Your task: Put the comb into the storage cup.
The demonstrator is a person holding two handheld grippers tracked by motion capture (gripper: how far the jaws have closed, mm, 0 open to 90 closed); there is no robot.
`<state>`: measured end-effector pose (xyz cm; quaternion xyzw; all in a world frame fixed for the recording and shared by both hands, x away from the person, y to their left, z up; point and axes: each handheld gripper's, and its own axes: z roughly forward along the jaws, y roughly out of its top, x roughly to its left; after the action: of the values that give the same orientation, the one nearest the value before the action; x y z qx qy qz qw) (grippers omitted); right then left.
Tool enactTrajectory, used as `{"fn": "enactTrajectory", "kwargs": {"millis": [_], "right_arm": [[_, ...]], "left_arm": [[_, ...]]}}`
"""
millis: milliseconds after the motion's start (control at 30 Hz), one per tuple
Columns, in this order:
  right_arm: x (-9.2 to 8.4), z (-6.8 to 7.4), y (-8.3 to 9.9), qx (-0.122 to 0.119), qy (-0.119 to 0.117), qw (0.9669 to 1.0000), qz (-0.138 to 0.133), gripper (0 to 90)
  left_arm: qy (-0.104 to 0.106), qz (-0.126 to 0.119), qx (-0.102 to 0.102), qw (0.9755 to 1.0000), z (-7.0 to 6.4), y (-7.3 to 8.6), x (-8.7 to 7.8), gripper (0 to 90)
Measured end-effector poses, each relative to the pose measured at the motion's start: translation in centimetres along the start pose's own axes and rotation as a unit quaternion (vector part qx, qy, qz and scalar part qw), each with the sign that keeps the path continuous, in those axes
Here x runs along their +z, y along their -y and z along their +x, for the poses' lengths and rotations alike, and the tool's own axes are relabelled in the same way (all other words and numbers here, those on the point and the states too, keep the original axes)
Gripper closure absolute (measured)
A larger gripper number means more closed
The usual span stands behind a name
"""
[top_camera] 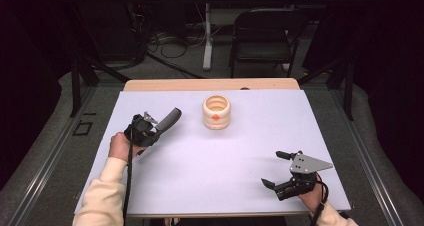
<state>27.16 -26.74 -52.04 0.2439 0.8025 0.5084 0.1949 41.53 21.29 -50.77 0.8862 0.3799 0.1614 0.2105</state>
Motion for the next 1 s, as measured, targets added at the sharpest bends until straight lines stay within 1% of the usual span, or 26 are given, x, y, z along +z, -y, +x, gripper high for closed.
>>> {"fn": "enactTrajectory", "kwargs": {"millis": [100,200,367,600,833,900,1000], "right_arm": [[-0.01,0.00,0.00,0.000,0.000,1.0000,0.000,0.0],[-0.01,-0.01,0.00,0.000,0.000,1.0000,0.000,0.0],[0.00,-0.01,0.01,0.001,0.000,1.0000,0.000,0.0],[0.00,0.00,0.01,0.000,0.000,1.0000,0.001,0.0],[0.03,-0.03,0.02,0.001,0.000,1.0000,0.001,0.0],[0.05,-0.07,0.07,0.005,0.000,1.0000,0.001,0.0],[0.05,-0.10,0.08,0.004,0.000,1.0000,0.001,0.0]], "left_arm": [[0.003,-0.007,-0.004,1.0000,-0.03,0.00,-0.07,72.2],[0.002,-0.016,-0.008,0.9998,-0.07,0.02,-0.13,72.2],[0.007,-0.024,-0.010,0.9996,-0.13,0.02,-0.24,72.2],[0.006,-0.037,-0.016,0.9992,-0.19,0.04,-0.27,72.2],[0.003,-0.058,-0.026,0.9980,-0.32,0.02,-0.47,72.2],[-0.001,-0.065,-0.026,0.9976,-0.35,-0.03,-0.55,72.3],[0.000,-0.074,-0.031,0.9968,-0.44,-0.07,-0.69,72.3]]}}
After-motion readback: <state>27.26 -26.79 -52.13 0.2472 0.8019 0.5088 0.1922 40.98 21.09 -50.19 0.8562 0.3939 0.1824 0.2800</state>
